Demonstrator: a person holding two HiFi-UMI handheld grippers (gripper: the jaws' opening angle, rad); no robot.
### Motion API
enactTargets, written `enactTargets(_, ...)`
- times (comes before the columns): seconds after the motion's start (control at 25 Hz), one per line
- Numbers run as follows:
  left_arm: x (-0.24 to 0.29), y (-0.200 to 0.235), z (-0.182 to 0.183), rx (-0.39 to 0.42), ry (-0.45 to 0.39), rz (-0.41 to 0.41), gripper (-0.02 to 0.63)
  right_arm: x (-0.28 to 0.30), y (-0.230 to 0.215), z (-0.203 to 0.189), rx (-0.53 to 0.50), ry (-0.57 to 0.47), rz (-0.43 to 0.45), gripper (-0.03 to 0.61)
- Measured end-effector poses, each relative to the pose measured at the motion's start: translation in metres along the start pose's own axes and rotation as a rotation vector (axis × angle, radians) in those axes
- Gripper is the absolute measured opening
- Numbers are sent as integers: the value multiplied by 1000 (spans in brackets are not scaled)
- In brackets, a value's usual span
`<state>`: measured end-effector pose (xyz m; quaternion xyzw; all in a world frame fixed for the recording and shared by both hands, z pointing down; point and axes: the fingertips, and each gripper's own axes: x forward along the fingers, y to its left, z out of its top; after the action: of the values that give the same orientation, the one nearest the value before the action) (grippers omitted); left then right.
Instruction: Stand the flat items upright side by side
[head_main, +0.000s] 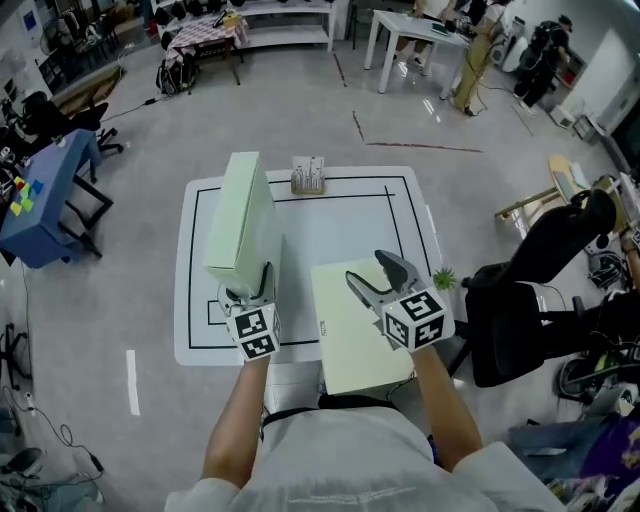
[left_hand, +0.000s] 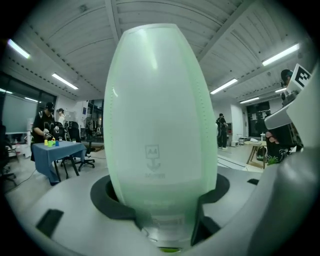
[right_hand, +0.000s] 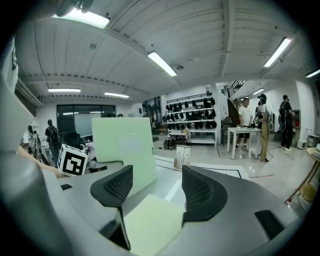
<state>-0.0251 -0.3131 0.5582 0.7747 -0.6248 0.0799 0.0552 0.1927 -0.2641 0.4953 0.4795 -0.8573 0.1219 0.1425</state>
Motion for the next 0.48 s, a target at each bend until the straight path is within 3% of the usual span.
enactTargets(0.48,21,-26,-5,18,19,106,339,-6,-15,-19,3,39,28,327)
